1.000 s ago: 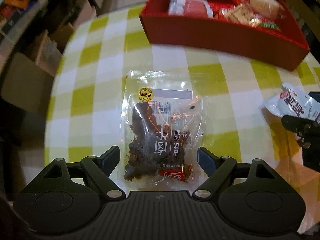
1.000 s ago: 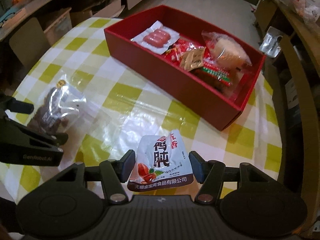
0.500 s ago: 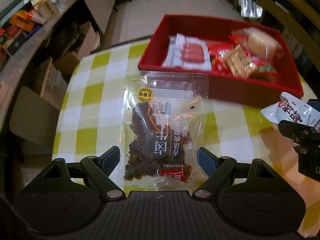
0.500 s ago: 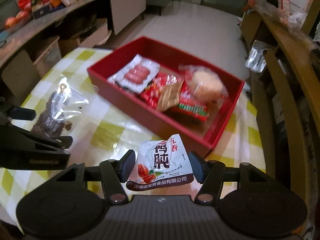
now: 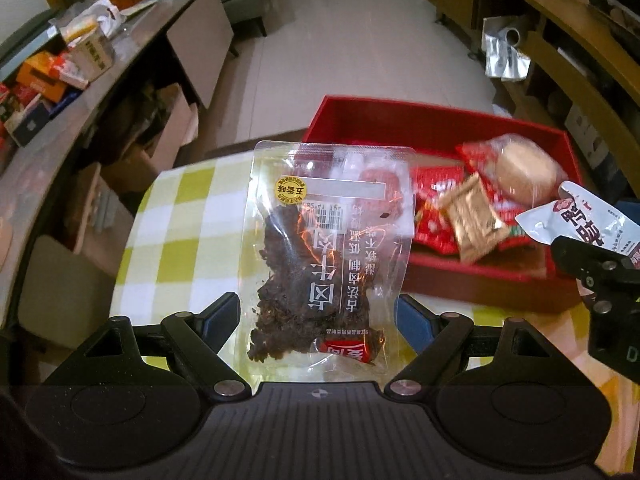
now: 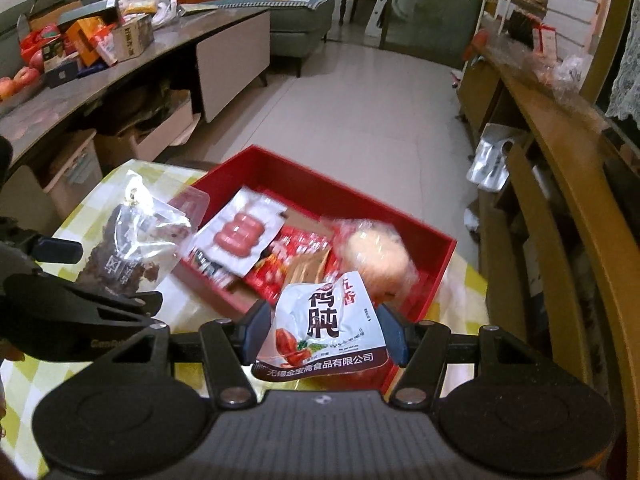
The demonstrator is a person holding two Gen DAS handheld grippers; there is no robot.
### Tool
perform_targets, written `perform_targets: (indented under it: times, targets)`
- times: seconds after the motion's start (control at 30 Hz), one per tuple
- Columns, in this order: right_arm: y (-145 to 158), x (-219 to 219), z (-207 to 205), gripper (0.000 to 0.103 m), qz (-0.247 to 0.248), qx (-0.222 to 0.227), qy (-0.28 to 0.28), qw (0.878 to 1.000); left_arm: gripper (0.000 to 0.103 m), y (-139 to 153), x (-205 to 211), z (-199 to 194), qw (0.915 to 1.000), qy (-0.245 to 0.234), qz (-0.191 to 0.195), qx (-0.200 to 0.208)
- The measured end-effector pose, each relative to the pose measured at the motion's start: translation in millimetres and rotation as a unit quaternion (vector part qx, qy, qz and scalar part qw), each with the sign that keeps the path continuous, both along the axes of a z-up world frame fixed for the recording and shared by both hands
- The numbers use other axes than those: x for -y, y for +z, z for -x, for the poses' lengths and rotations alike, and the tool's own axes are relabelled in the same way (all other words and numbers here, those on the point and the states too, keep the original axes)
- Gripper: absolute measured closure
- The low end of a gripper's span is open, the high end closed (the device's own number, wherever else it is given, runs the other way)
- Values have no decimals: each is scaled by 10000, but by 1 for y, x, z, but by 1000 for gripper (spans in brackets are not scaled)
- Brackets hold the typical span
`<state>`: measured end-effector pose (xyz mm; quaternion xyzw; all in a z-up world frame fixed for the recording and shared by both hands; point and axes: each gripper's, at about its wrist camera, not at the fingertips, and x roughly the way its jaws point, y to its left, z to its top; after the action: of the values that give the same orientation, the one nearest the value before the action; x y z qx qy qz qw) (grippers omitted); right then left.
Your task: Organize snacks
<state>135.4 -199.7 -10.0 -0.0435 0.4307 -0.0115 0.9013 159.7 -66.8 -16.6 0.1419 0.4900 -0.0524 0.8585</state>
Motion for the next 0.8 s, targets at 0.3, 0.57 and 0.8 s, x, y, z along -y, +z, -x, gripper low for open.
perform_targets:
  times: [0.3, 0.57, 0.8]
  targets:
    - [-11, 21, -32, 38, 122, 55, -228, 9996, 16, -6, 28, -33, 9997, -70, -156, 195]
    - [-27, 34, -53, 38, 162, 83, -341, 9993, 16, -19, 45, -56, 9995, -125, -204, 195]
    - [-40, 32, -65, 38, 288, 84, -298, 9991, 16, -34, 49, -69, 9997, -121, -174, 96]
